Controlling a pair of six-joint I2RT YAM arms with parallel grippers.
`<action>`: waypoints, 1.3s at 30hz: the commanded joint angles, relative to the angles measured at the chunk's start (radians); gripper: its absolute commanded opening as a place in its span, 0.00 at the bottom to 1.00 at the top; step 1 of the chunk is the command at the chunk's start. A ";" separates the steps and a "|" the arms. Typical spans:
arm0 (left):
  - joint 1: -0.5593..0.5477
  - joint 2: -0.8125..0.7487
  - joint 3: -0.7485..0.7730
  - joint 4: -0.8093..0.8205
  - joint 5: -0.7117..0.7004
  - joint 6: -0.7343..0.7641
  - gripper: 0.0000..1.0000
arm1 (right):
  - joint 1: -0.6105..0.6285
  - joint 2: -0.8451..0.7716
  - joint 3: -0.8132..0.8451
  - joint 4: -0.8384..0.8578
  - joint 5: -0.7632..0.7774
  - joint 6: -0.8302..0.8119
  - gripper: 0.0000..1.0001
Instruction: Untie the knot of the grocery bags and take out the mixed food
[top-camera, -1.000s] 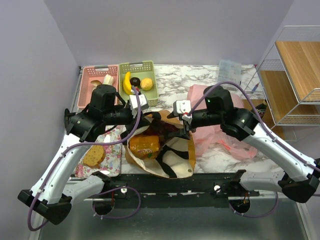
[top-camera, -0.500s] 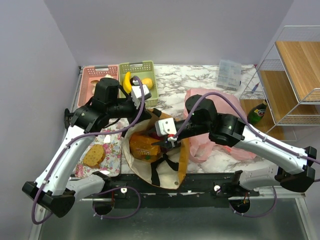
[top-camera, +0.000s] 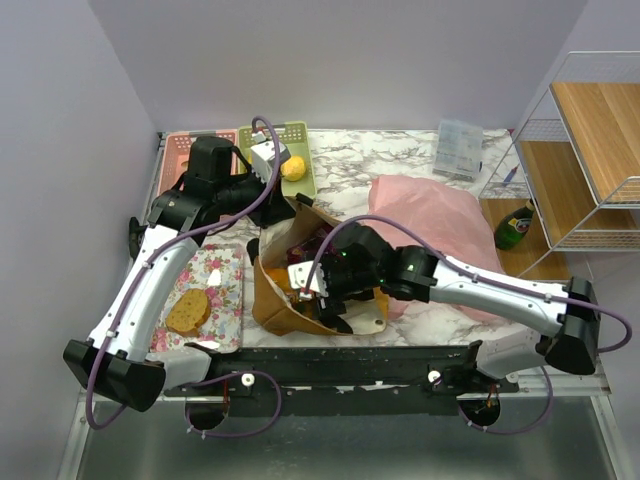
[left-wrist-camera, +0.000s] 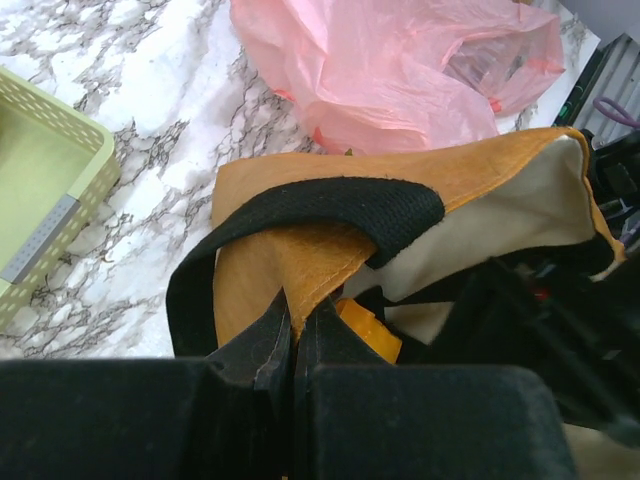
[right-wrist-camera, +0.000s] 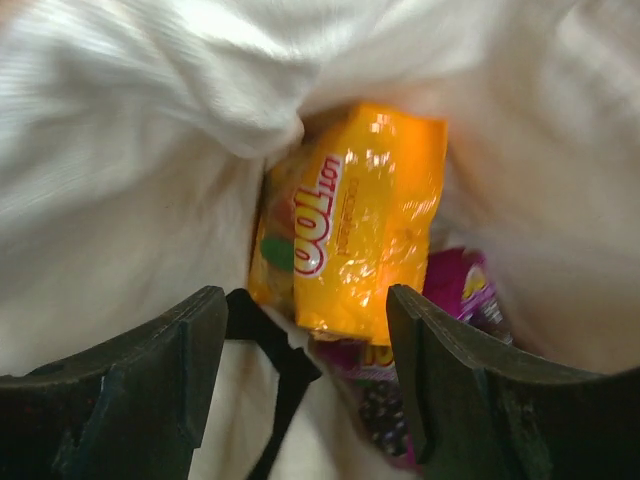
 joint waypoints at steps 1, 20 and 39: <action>0.002 -0.024 0.026 0.062 0.024 -0.034 0.00 | 0.009 0.047 -0.027 0.094 0.155 0.045 0.74; -0.039 -0.105 -0.047 0.042 0.008 0.158 0.00 | -0.058 0.291 0.024 0.050 -0.016 0.248 0.61; -0.016 -0.080 -0.072 0.090 -0.059 0.183 0.05 | -0.129 -0.017 0.228 -0.056 0.107 0.282 0.01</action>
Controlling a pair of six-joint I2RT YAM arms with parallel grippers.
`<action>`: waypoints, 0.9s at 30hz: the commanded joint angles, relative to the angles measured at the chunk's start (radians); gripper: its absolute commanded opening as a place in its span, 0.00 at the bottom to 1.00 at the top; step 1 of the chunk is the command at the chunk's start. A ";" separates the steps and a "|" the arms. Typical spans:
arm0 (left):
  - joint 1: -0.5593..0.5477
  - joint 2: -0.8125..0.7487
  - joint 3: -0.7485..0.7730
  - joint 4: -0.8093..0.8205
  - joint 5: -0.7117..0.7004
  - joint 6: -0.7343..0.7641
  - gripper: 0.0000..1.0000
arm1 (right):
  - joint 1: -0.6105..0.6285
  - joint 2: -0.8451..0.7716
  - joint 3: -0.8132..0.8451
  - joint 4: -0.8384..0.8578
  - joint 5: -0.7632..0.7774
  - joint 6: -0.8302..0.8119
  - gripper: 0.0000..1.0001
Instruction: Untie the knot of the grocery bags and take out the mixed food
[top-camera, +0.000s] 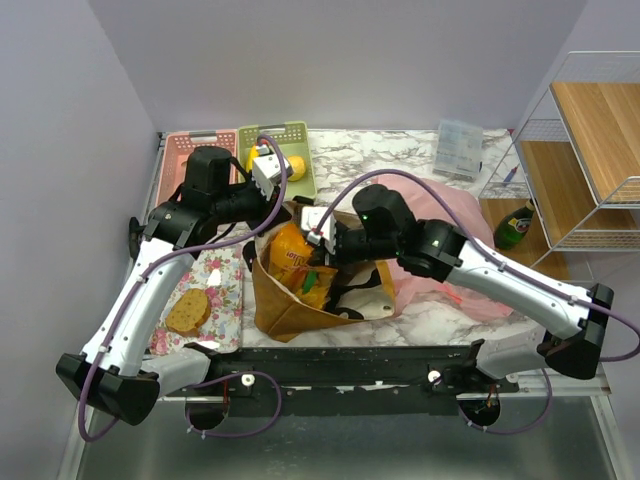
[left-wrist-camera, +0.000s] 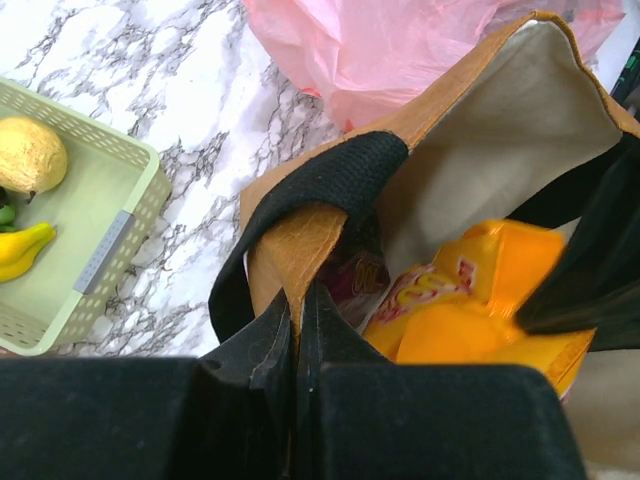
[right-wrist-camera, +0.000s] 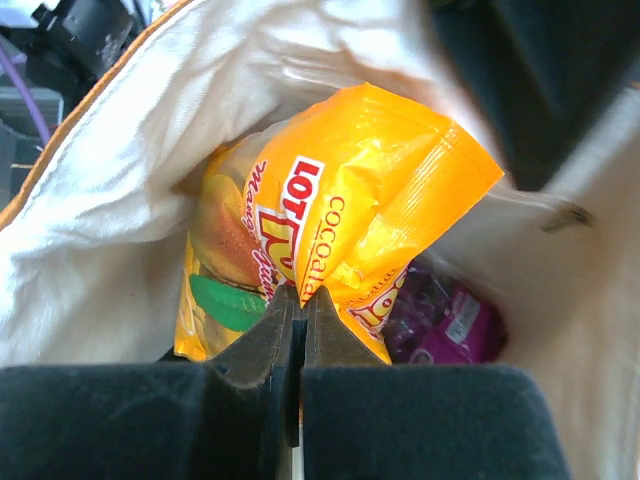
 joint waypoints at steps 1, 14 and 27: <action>0.022 -0.014 -0.023 0.082 0.001 0.009 0.06 | -0.043 -0.069 0.057 0.012 0.083 0.042 0.01; 0.043 -0.002 -0.039 0.086 0.023 0.004 0.06 | -0.154 -0.135 0.233 -0.026 0.179 0.100 0.01; 0.099 -0.069 0.137 -0.178 0.188 0.186 0.98 | -0.154 -0.215 0.149 -0.013 0.063 -0.111 0.01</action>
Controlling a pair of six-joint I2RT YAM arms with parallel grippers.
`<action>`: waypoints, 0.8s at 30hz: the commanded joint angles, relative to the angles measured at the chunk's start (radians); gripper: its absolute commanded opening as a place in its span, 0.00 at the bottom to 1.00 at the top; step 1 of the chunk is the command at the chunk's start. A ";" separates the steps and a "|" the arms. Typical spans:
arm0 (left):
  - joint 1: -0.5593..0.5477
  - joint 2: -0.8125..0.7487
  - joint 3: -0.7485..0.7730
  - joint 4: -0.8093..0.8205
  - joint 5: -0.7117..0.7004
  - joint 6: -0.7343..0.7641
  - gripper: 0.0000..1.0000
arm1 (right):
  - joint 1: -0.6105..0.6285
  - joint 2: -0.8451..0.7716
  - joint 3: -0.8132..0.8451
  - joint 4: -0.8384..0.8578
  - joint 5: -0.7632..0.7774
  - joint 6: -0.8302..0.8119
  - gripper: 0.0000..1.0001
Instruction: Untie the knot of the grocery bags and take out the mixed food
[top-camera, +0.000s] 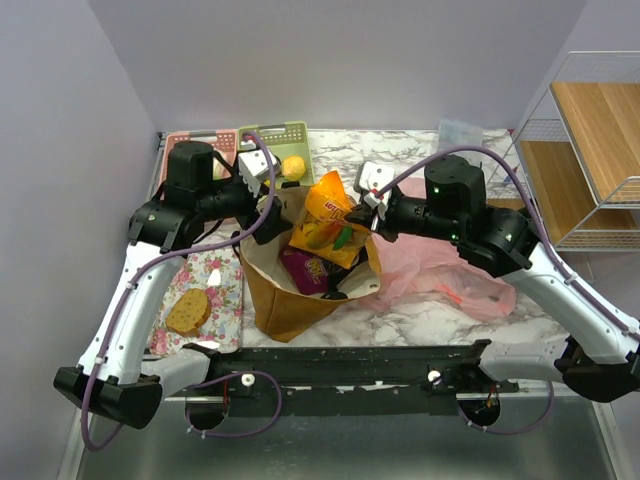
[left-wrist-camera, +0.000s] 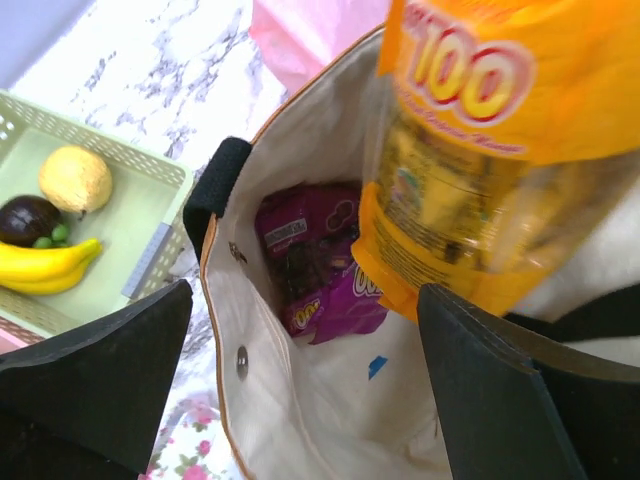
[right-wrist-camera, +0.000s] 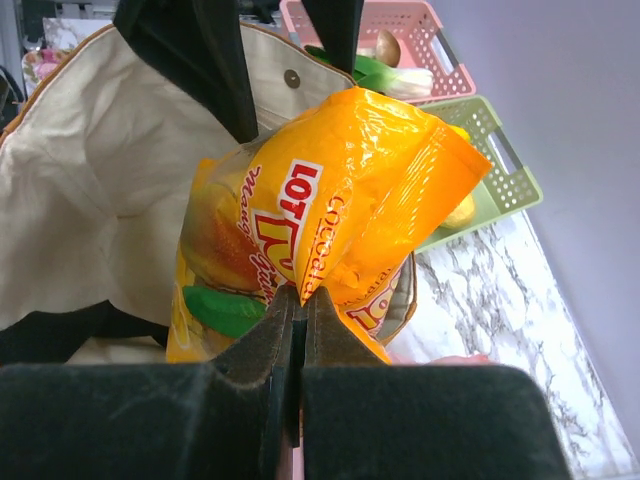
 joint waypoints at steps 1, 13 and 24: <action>0.031 -0.066 0.132 -0.202 0.169 0.169 0.98 | -0.002 -0.031 -0.005 0.116 -0.044 -0.109 0.01; -0.105 -0.101 0.057 -0.043 0.186 -0.008 0.98 | -0.002 -0.033 -0.051 0.272 -0.282 -0.218 0.01; -0.129 -0.128 -0.050 0.098 0.168 -0.059 0.18 | -0.002 -0.002 0.015 0.300 -0.227 -0.100 0.30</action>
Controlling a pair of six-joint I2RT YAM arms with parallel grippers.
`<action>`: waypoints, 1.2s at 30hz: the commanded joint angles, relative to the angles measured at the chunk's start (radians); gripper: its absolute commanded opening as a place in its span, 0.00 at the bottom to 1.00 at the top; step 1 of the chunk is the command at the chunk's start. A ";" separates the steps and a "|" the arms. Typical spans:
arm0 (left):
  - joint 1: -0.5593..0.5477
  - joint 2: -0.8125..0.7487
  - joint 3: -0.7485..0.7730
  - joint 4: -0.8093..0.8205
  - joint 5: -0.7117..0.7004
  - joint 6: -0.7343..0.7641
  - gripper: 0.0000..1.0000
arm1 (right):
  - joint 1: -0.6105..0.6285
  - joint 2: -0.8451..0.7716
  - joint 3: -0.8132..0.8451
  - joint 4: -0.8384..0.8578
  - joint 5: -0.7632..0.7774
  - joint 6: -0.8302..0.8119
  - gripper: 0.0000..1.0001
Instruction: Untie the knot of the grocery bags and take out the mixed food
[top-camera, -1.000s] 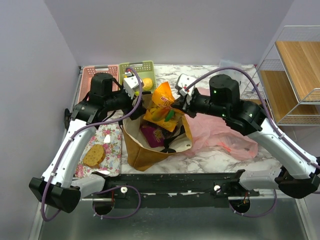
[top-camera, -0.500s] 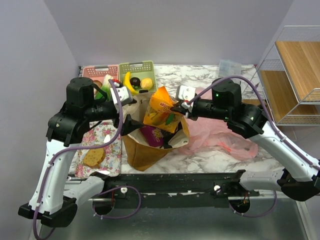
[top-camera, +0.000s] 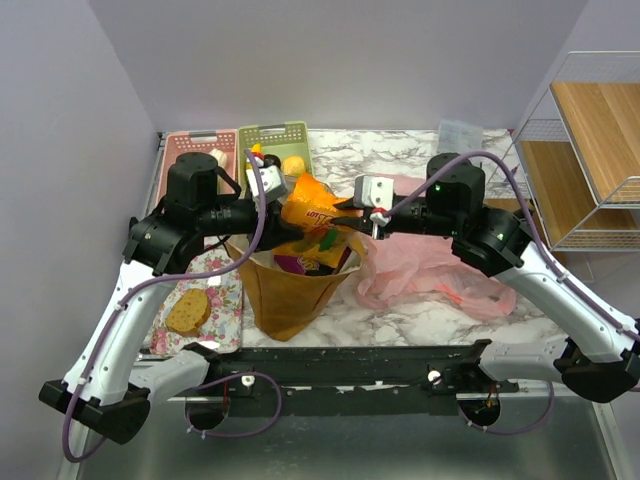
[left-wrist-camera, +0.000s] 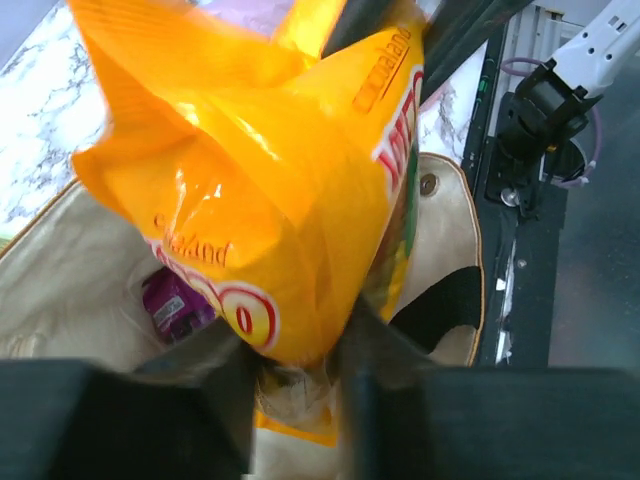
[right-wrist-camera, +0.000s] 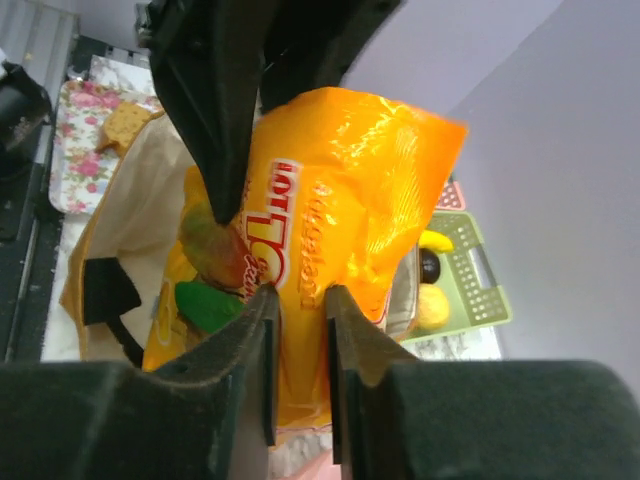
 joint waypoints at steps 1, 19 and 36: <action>-0.015 -0.084 -0.119 0.154 -0.035 -0.019 0.05 | 0.007 0.013 0.106 0.110 0.032 0.120 0.44; -0.126 -0.206 -0.245 0.455 -0.339 0.146 0.00 | 0.006 0.287 0.547 -0.338 0.069 0.261 0.80; -0.164 -0.205 -0.242 0.459 -0.343 0.148 0.00 | 0.007 0.404 0.656 -0.538 0.041 0.141 0.42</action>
